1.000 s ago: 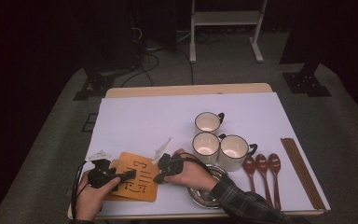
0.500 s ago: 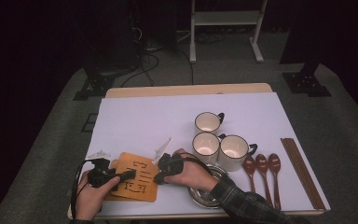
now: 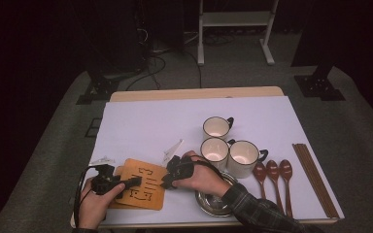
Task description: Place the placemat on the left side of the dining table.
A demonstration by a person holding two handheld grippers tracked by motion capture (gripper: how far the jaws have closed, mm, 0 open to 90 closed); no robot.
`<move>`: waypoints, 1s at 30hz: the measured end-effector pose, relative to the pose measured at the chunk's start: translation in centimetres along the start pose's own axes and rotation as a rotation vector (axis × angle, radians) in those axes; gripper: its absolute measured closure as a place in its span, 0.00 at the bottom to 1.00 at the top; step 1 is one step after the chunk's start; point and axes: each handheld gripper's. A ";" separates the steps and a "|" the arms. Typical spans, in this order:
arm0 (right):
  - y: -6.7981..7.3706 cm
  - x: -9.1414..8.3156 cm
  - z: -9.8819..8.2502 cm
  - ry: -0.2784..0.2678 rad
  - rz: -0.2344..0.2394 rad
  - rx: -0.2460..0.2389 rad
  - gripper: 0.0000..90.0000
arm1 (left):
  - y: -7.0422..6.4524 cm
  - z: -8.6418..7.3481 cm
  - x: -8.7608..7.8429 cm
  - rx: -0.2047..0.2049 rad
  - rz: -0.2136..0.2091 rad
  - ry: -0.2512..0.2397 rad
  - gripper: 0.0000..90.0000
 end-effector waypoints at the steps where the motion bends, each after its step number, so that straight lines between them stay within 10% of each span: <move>1: 0.0 -0.1 0.0 -0.003 -0.003 0.000 0.76 | 0.0 0.0 0.0 0.000 0.000 0.000 0.55; 30: -0.8 -3.9 0.6 -0.088 -0.069 0.013 0.44 | 0.0 0.0 0.0 -0.001 -0.002 0.004 0.55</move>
Point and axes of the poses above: each handheld gripper's, and its own axes: x roughly forward along the jaws, z roughly out of its top, y roughly to its left
